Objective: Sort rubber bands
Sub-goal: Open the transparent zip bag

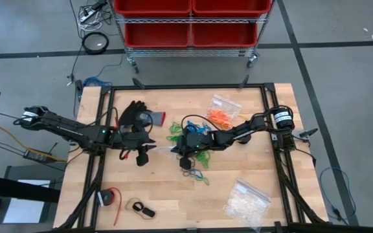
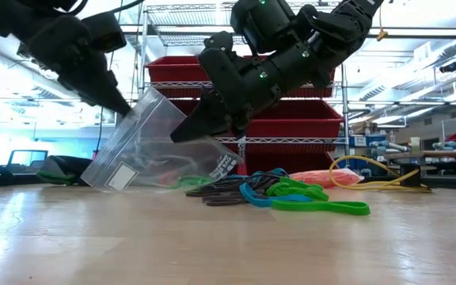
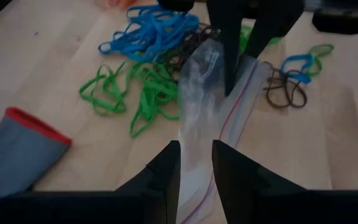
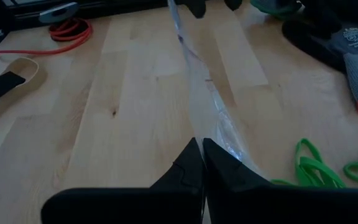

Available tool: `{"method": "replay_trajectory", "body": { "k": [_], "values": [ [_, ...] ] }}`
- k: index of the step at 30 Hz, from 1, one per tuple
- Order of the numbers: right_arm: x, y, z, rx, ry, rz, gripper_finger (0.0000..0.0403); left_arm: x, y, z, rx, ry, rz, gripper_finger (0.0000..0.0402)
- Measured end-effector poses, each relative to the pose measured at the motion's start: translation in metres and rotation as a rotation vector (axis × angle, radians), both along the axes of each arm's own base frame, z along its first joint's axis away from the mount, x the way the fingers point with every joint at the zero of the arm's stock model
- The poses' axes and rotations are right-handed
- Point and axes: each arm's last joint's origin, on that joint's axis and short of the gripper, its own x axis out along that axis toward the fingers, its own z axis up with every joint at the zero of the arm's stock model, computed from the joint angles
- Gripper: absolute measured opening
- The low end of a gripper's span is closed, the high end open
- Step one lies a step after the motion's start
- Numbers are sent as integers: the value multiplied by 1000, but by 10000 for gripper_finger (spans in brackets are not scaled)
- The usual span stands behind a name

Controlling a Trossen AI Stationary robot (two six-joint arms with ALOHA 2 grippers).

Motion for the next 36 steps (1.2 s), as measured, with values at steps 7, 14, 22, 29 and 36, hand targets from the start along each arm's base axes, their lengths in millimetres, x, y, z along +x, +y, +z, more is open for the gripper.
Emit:
{"method": "replay_trajectory", "body": {
  "k": [7, 14, 22, 29, 36],
  "values": [
    [0, 0, 0, 0, -1, 0, 0, 5, -1, -3, 8, 2, -6, 99],
    [0, 0, 0, 0, -1, 0, 0, 11, -2, -6, 8, -7, -14, 99],
    [0, 0, 0, 0, -2, 0, 0, 17, -4, -14, 11, 23, -20, 99],
    [0, 0, 0, 0, -2, 0, 0, 17, -4, -14, 13, 19, -22, 99],
    [0, 0, 0, 0, -2, -1, 0, 24, -5, -15, 26, -8, -41, 99]
  ]
}}
